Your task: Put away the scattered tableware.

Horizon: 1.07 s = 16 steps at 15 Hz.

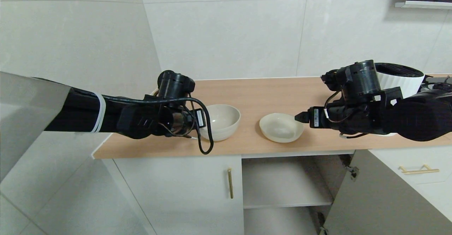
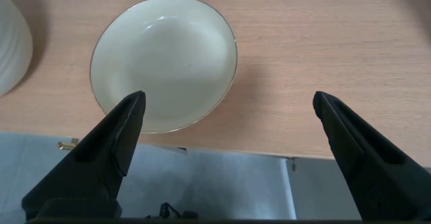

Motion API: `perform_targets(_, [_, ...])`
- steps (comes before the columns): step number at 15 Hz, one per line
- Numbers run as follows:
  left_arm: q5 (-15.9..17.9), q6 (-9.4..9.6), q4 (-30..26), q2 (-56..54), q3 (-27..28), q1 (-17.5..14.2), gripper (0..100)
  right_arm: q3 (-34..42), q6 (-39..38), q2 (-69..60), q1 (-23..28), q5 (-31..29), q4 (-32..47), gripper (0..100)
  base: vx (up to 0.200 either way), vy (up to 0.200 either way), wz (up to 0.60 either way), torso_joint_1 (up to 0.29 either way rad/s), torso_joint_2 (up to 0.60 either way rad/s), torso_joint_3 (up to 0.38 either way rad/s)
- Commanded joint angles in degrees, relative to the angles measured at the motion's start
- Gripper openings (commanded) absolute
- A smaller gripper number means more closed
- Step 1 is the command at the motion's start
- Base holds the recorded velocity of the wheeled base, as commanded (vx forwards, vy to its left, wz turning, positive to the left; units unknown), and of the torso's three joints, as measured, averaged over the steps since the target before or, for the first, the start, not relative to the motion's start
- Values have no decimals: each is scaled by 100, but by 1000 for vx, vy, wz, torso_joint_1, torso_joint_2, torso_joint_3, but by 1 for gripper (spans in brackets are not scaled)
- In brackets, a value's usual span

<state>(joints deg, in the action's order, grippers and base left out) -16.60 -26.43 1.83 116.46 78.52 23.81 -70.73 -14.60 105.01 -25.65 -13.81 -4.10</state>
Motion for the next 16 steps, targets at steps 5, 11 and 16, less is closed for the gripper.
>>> perform_targets(5, [26, -29, 2, -703, -276, 63, 0, -29, 10, 28, -2, 1, 5, 100, 0, 0, 0, 0, 0, 0])
perform_targets(11, [34, -29, -7, -879, -434, 150, 0, -152, 10, 626, 7, -218, -3, 100, 0, 0, 0, 0, 0, 0])
perform_targets(16, [34, -38, 2, -941, -513, 212, 0, -697, -412, 1461, 25, -596, -12, 100, 0, 0, 0, 0, 0, 0])
